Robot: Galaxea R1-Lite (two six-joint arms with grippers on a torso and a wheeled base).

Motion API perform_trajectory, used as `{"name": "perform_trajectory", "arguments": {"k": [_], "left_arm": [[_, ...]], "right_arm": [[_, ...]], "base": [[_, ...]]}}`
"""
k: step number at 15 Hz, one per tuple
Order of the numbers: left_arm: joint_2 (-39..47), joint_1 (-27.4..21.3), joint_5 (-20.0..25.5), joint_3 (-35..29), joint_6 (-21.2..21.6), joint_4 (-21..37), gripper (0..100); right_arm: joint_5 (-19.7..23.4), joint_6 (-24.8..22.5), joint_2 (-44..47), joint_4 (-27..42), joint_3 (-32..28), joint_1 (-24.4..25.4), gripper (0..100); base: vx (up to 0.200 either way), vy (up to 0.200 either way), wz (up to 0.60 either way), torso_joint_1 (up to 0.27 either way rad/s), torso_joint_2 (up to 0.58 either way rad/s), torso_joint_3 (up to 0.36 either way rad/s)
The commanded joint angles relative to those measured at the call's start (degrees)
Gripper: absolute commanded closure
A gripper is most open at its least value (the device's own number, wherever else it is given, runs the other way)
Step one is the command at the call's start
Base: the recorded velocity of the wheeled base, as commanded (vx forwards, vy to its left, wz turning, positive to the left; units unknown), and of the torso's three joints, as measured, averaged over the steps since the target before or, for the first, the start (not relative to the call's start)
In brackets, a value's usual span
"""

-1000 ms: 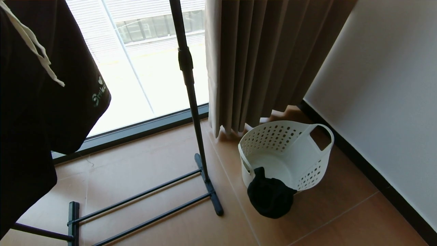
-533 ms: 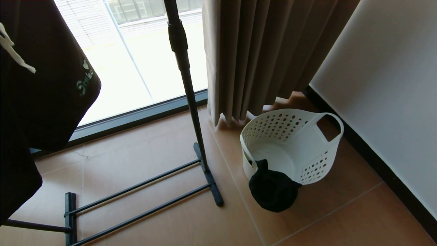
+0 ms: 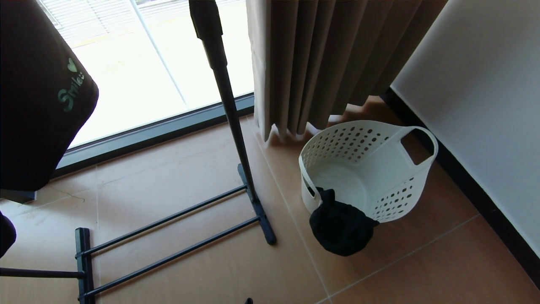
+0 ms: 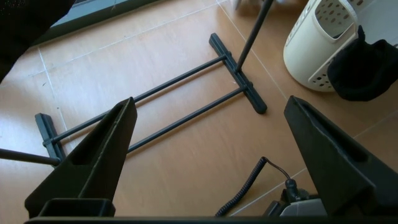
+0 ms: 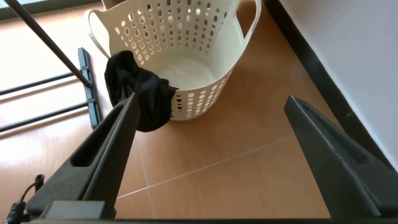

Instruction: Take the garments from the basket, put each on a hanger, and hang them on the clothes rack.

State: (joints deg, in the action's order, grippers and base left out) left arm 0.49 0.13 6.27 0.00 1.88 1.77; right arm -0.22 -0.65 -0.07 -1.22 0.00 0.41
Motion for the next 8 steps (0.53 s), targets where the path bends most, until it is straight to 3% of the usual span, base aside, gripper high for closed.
{"name": "perform_trajectory", "arguments": {"k": [1, 4, 8], "left_arm": [[-0.05, 0.04, 0.06, 0.0, 0.06, -0.01, 0], [-0.05, 0.04, 0.06, 0.0, 0.14, -0.01, 0], [-0.05, 0.04, -0.03, 0.0, -0.03, -0.01, 0]], "right_arm": [[0.66, -0.06, 0.16, 0.69, 0.0, 0.02, 0], [2.07, -0.14, 8.51, 0.34, -6.33, 2.66, 0], [2.15, -2.43, 11.85, 0.69, -4.92, 3.72, 0]], "base": [[0.0, 0.0, 0.0, 0.0, 0.0, 0.0], [0.0, 0.0, 0.0, 0.0, 0.0, 0.0], [0.0, 0.0, 0.0, 0.0, 0.0, 0.0]]}}
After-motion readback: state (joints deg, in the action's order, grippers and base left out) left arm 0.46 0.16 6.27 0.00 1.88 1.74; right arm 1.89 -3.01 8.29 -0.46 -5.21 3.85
